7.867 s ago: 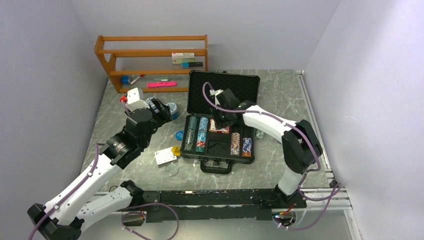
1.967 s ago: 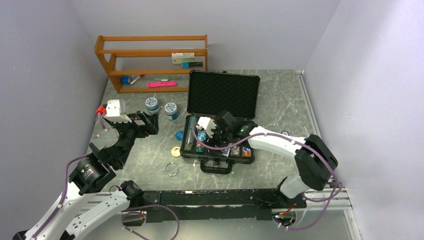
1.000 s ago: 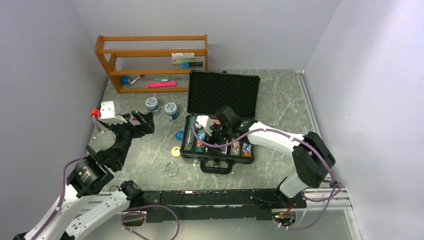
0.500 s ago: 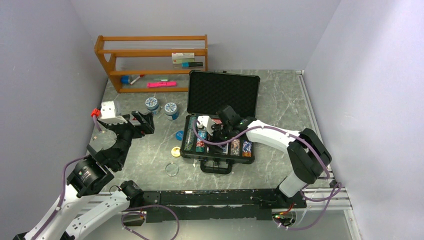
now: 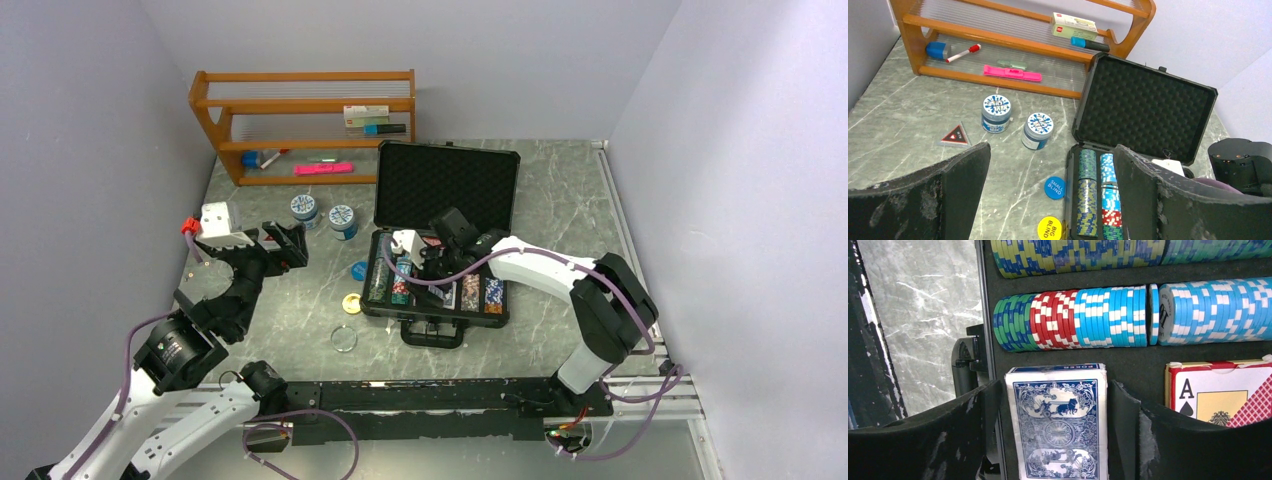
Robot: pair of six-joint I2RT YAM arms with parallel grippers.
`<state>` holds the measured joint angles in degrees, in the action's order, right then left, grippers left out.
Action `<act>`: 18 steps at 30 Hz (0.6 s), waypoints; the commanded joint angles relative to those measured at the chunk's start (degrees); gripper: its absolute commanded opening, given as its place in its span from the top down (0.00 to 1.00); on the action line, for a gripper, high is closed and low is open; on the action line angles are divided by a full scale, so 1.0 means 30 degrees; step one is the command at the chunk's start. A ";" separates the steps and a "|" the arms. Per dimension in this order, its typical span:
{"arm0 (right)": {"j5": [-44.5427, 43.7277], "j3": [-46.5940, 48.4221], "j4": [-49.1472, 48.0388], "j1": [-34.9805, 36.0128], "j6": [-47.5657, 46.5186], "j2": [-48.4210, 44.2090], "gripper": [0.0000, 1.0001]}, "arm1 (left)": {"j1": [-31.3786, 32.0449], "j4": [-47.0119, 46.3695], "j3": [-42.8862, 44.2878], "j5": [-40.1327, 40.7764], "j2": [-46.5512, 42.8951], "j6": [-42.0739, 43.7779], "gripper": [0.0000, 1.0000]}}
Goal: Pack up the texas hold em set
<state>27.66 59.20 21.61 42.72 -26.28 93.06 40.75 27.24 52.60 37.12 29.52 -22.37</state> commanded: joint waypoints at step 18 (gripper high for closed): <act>-1.0665 0.0404 -0.3105 0.0692 1.5631 -0.2273 0.20 | 0.0039 0.1321 0.0480 0.0962 0.0622 -0.2500 0.03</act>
<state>14.22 58.46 11.77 43.35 0.62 86.28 40.75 28.73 52.60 37.43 30.59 -25.67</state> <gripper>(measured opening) 0.799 0.970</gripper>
